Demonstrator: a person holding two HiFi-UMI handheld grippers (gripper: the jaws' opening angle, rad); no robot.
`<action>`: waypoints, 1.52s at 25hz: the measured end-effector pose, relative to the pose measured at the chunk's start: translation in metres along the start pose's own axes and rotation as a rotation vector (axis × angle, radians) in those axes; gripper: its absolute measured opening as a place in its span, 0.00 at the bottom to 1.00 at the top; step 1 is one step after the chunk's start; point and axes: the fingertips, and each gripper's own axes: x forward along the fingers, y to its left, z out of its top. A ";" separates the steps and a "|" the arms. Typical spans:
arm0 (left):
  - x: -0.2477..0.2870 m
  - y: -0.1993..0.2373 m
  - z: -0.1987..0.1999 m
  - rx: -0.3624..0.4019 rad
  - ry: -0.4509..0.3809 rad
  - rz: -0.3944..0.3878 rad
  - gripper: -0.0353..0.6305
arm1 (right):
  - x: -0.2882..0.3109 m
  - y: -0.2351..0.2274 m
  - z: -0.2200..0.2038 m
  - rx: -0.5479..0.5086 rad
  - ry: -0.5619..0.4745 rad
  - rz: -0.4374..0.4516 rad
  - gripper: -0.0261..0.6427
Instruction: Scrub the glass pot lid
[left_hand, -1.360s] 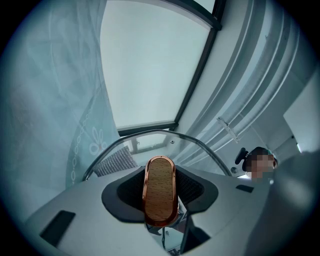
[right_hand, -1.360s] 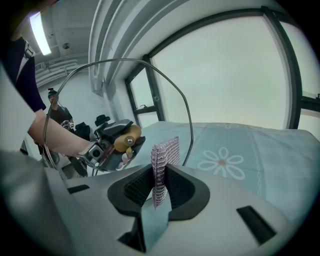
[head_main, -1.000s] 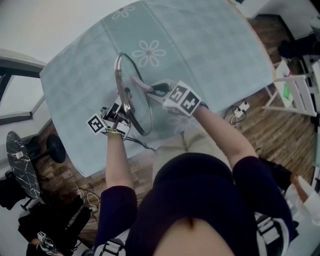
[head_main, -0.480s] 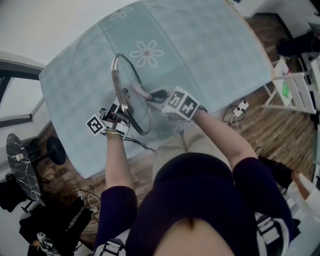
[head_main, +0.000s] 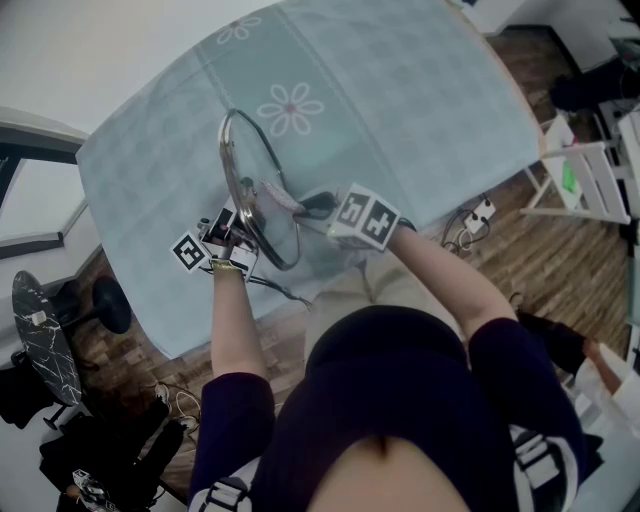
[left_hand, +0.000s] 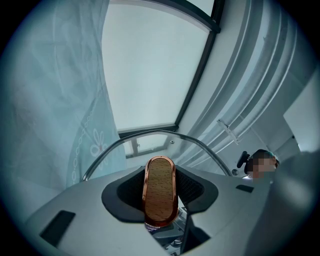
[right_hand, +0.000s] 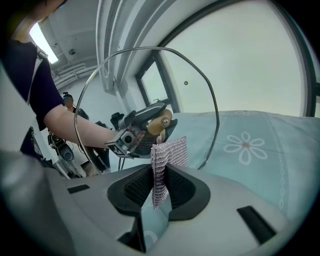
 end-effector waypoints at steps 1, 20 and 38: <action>0.000 0.000 0.000 0.002 0.000 0.000 0.30 | 0.000 0.003 -0.001 0.001 0.001 0.007 0.16; -0.001 0.001 0.001 0.007 -0.018 0.010 0.30 | -0.016 0.039 -0.011 0.025 -0.011 0.087 0.16; 0.001 -0.003 -0.001 0.020 -0.012 0.017 0.30 | -0.043 0.079 -0.004 0.024 -0.066 0.157 0.16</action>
